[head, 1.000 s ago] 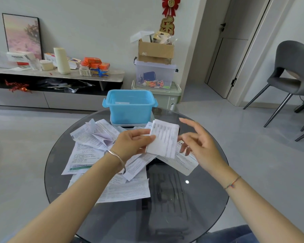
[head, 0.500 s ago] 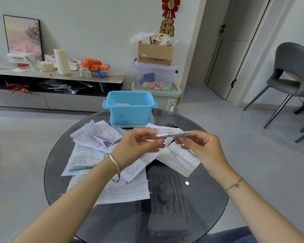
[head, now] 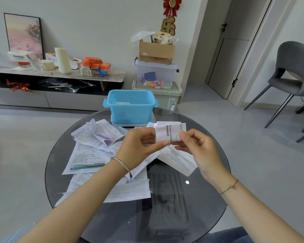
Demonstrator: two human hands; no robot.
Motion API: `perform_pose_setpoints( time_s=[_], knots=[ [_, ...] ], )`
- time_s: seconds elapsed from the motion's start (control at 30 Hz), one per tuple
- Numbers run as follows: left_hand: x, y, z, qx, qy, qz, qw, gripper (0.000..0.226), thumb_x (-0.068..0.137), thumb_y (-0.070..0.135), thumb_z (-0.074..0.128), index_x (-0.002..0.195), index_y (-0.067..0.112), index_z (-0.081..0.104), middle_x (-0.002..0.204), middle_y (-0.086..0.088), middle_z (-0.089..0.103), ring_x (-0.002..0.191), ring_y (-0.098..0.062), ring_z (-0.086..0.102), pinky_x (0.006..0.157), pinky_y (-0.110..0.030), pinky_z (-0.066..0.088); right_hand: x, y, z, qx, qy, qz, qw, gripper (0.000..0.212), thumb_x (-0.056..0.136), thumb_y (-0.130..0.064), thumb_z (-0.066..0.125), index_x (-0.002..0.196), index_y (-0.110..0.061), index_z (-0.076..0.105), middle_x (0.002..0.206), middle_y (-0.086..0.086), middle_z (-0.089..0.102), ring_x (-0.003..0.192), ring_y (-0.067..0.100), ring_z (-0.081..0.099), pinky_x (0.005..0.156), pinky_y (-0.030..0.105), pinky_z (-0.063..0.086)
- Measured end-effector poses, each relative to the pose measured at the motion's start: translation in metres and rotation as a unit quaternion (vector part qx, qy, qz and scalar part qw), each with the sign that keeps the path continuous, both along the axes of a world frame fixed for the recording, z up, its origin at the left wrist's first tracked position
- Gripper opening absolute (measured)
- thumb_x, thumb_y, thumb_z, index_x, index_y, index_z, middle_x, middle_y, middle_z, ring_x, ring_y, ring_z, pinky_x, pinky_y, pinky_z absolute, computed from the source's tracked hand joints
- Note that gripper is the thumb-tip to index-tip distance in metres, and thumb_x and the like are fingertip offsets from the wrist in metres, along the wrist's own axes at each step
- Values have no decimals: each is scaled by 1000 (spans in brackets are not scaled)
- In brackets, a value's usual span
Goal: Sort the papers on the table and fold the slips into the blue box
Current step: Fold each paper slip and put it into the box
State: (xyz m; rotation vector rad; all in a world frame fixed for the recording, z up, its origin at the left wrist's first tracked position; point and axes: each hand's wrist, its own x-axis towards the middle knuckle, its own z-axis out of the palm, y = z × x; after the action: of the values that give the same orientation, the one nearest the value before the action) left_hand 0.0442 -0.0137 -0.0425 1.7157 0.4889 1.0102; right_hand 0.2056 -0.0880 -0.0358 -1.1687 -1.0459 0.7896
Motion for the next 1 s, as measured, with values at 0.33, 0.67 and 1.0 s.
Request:
perform_pose_setpoints(
  time_s=[0.33, 0.67, 1.0],
  knots=[
    [6, -2, -2, -98, -43, 80, 991, 20, 70, 30, 72, 61, 14, 63, 80, -7, 75, 71, -14, 70, 73, -23, 57, -4, 3, -2, -5, -24, -33, 999, 17, 89, -15, 61, 78, -2, 63, 80, 9, 74, 76, 22, 72, 67, 23, 57],
    [12, -9, 2, -206, -86, 85, 971, 32, 83, 11, 70, 109, 14, 53, 83, -8, 75, 77, -16, 72, 67, -20, 56, -5, 6, -5, -2, -74, -47, 996, 18, 89, -10, 62, 74, 0, 61, 67, 10, 71, 59, 19, 68, 59, 22, 55],
    [9, -9, 5, -240, -77, 35, 967, 15, 87, 6, 65, 101, 10, 69, 93, -10, 74, 77, -13, 71, 66, -16, 54, -6, 7, -7, -73, -134, 9, 988, 47, 98, -30, 45, 59, -4, 45, 43, 1, 41, 39, 13, 36, 45, 19, 35]
  ],
)
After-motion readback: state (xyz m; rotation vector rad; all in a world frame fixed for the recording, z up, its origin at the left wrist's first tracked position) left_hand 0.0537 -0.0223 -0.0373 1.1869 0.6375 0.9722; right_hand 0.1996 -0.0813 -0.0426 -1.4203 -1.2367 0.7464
